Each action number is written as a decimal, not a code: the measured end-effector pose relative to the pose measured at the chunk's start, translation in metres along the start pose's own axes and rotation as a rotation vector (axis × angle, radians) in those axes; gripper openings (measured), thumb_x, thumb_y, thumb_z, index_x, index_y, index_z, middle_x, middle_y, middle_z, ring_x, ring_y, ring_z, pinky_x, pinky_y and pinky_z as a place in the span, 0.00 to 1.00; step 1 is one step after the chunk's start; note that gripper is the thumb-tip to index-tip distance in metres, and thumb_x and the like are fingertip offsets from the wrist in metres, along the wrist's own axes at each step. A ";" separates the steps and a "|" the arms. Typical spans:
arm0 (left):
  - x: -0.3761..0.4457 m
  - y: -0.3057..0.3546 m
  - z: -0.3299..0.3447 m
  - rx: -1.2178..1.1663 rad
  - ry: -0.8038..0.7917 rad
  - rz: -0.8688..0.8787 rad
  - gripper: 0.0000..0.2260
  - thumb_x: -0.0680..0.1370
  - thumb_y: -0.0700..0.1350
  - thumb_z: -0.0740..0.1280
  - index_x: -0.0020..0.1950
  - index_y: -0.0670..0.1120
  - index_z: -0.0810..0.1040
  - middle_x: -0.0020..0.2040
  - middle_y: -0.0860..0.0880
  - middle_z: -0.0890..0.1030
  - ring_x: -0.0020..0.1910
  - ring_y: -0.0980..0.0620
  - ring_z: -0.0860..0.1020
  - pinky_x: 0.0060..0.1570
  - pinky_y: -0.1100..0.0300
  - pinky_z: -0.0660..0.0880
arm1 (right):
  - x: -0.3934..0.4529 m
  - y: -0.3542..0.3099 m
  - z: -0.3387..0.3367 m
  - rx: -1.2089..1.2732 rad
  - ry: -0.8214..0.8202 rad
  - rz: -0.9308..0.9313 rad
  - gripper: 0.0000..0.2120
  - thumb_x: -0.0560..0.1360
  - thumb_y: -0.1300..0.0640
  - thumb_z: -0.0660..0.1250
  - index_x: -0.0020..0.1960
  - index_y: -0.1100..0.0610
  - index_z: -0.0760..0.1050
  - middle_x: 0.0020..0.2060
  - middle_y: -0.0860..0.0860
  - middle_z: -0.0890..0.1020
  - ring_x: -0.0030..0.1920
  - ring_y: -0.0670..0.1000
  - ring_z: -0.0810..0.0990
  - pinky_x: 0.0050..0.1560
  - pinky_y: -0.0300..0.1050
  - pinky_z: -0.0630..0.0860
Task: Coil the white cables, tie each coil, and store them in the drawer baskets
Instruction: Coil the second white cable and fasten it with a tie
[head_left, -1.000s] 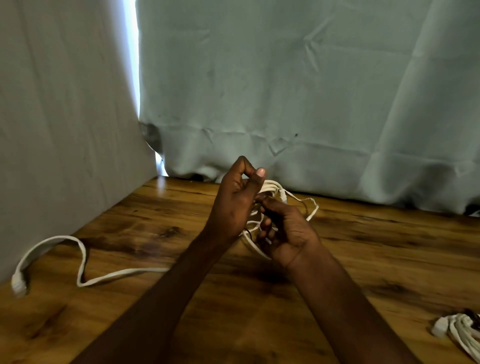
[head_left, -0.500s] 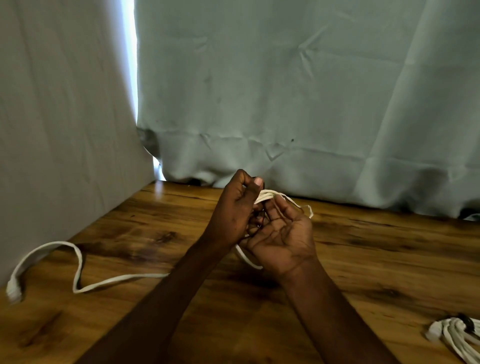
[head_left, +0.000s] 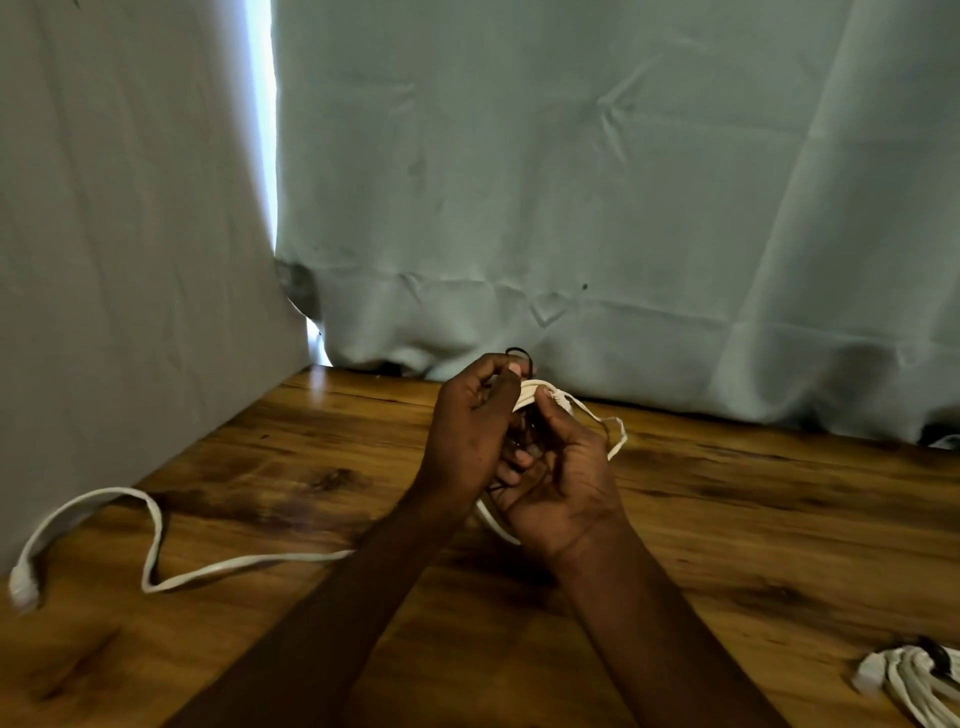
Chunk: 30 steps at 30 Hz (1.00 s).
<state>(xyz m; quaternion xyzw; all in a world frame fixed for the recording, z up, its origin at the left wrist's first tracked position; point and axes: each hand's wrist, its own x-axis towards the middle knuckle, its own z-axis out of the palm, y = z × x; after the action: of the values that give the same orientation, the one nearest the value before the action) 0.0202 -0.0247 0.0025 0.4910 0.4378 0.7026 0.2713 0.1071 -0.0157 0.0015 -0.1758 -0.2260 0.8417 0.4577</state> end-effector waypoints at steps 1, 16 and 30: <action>-0.001 -0.001 0.000 -0.010 -0.006 -0.005 0.09 0.85 0.48 0.62 0.56 0.47 0.81 0.39 0.42 0.83 0.24 0.48 0.74 0.21 0.64 0.70 | -0.001 0.000 0.000 -0.021 0.009 -0.006 0.08 0.81 0.53 0.66 0.45 0.55 0.78 0.30 0.48 0.76 0.22 0.44 0.65 0.23 0.35 0.57; 0.020 -0.015 -0.031 -0.069 0.158 0.081 0.10 0.83 0.48 0.65 0.51 0.47 0.86 0.32 0.35 0.73 0.32 0.47 0.73 0.38 0.53 0.73 | 0.000 0.002 -0.004 -0.951 0.131 -0.544 0.05 0.79 0.61 0.72 0.51 0.59 0.86 0.28 0.47 0.80 0.29 0.45 0.76 0.34 0.43 0.74; 0.042 -0.040 -0.062 -0.067 0.341 -0.067 0.10 0.82 0.43 0.62 0.51 0.47 0.84 0.41 0.39 0.78 0.39 0.42 0.75 0.32 0.57 0.74 | -0.025 -0.027 0.009 -0.750 -0.227 -0.416 0.09 0.78 0.64 0.71 0.58 0.62 0.82 0.48 0.57 0.89 0.41 0.47 0.84 0.40 0.40 0.78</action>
<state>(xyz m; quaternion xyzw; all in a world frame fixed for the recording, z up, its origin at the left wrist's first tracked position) -0.0551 0.0062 -0.0224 0.3406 0.4698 0.7804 0.2328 0.1346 -0.0257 0.0256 -0.1869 -0.5951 0.6054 0.4943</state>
